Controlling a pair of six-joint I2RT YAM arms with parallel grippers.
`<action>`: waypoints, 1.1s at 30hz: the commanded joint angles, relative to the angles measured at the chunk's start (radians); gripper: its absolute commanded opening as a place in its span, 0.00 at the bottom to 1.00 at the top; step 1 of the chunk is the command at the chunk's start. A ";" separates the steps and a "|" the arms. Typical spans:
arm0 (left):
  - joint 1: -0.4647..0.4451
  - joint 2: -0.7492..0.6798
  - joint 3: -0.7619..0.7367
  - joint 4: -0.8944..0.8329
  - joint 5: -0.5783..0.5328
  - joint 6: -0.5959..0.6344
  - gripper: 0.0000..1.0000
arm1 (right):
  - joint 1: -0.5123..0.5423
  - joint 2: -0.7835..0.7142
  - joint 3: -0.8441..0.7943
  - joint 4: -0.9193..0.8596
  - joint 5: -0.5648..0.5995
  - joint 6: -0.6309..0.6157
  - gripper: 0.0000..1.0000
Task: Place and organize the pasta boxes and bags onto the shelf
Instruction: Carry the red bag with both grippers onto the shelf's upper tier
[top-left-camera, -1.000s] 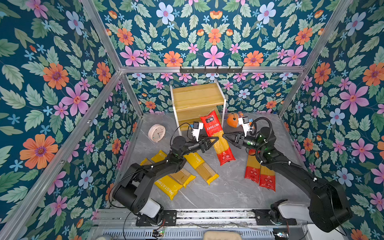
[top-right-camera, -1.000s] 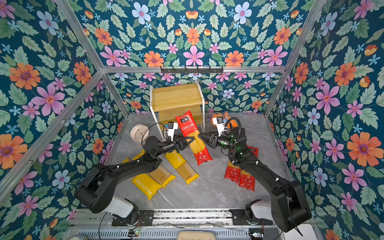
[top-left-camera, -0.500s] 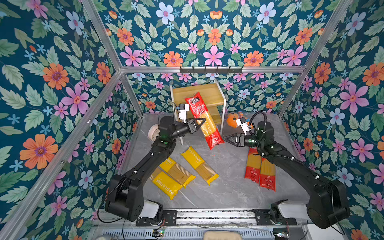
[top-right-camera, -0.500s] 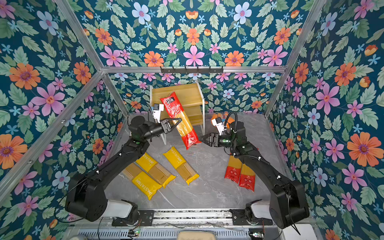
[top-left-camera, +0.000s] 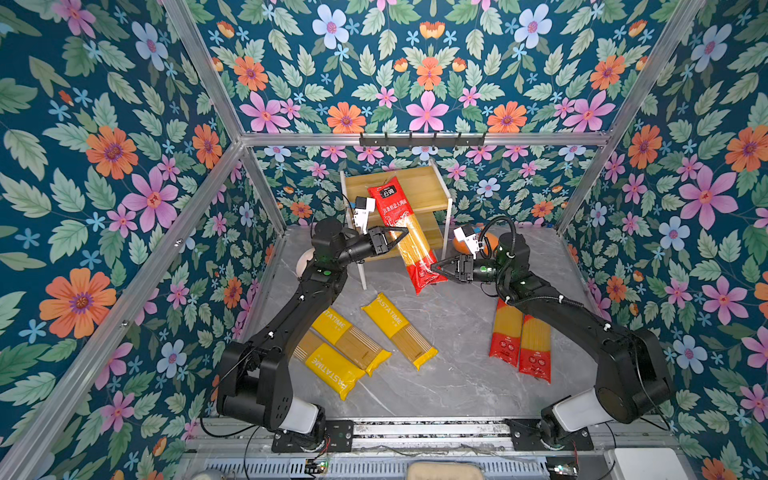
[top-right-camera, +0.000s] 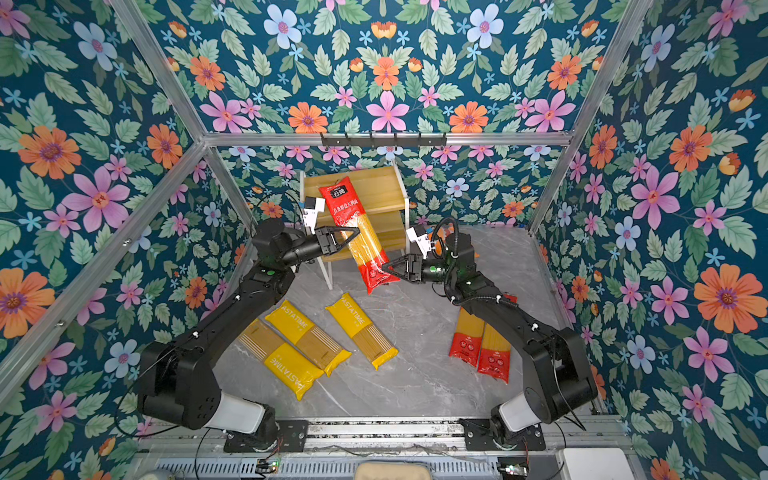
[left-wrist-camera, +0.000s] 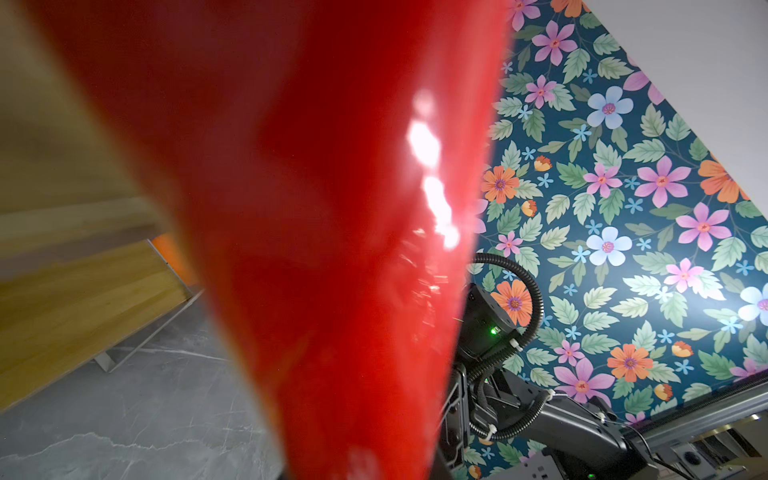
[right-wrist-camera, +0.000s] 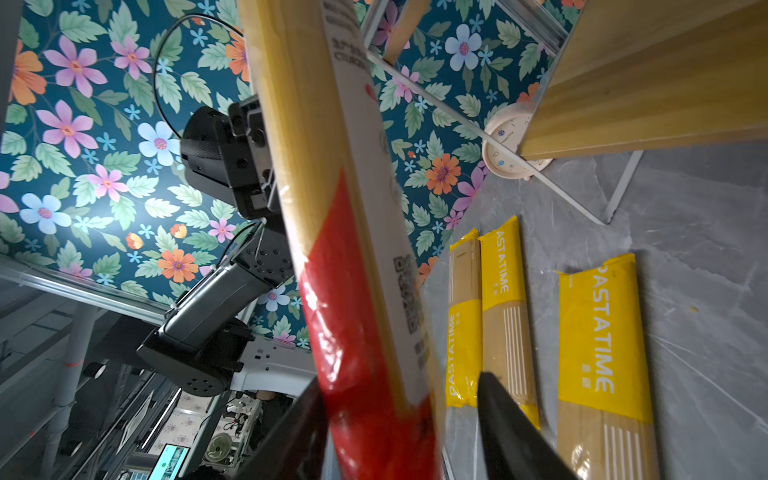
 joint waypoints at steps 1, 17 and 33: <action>0.012 0.009 0.022 0.146 0.015 -0.044 0.22 | 0.002 0.030 0.009 0.219 -0.039 0.148 0.47; 0.068 0.064 0.100 0.109 -0.006 -0.086 0.44 | 0.040 0.098 0.157 0.105 0.067 0.160 0.06; 0.211 -0.228 -0.048 -0.326 -0.206 0.226 0.68 | 0.087 0.256 0.521 -0.167 0.374 0.422 0.00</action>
